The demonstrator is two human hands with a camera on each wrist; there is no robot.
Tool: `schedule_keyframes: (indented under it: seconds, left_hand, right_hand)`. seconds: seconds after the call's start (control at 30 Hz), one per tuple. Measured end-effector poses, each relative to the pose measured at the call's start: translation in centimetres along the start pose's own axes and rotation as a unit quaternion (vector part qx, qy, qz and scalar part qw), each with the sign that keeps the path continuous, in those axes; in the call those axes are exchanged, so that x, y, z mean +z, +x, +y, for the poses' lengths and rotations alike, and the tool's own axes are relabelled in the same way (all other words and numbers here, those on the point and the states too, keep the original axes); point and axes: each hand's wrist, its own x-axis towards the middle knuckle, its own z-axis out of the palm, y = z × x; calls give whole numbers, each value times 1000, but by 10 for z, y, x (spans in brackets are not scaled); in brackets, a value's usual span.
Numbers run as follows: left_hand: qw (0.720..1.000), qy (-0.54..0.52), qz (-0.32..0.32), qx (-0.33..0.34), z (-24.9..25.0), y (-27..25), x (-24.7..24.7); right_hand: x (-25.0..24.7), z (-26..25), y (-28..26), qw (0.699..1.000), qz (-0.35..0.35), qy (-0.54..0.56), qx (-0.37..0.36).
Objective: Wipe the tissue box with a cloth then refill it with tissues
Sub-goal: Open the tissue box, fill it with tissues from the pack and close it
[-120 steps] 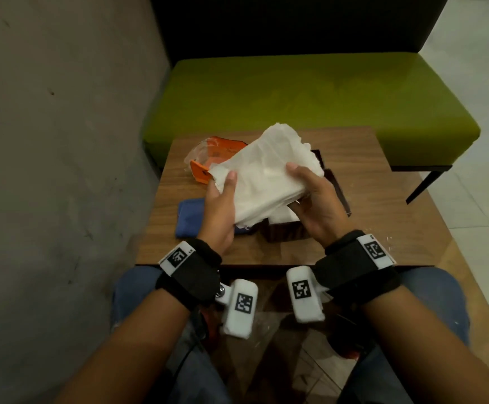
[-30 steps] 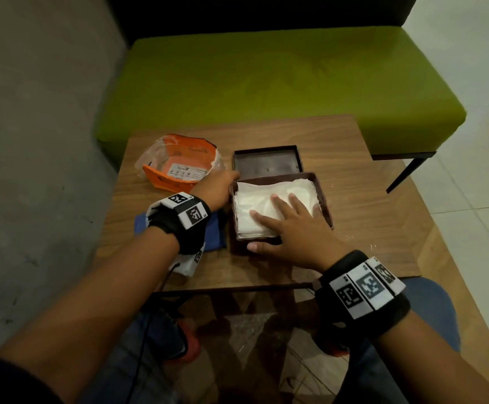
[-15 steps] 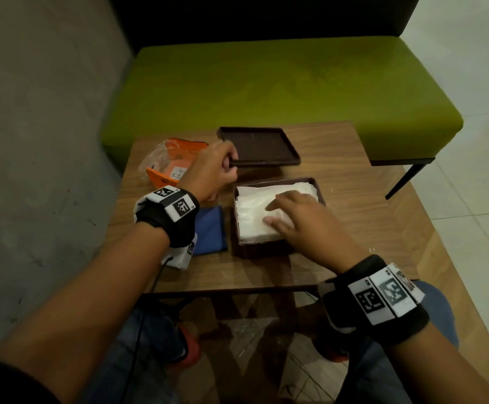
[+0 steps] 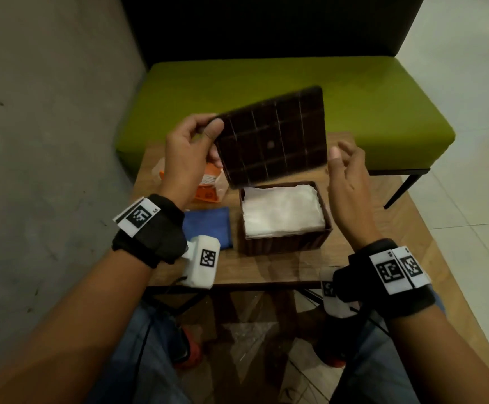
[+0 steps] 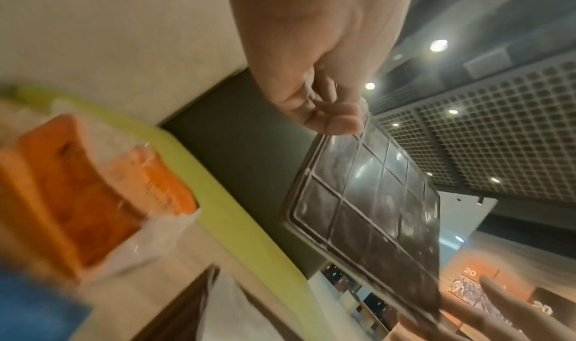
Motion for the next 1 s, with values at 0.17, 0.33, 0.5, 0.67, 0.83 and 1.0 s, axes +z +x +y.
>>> schedule_keyframes:
  seconds: [0.17, 0.33, 0.5, 0.67, 0.83, 1.0]
  left_hand:
    - [990, 4, -49, -131, -38, -18, 18]
    - [988, 86, -13, -129, -63, -29, 40]
    - [986, 128, 47, -97, -92, -35, 50]
    - [975, 196, 58, -83, -109, -35, 57]
    - [969, 229, 52, -75, -111, -29, 60]
    - [947, 318, 17, -50, -100, -30, 61]
  right_hand:
    - [2, 19, 1, 997, -65, -25, 38]
    - [7, 48, 1, 990, -58, -117, 56]
    - [19, 69, 9, 983, -50, -162, 64]
    - [28, 82, 12, 982, -38, -176, 59]
    - [29, 77, 14, 979, -39, -188, 69]
    - [27, 65, 7, 971, -50, -214, 93]
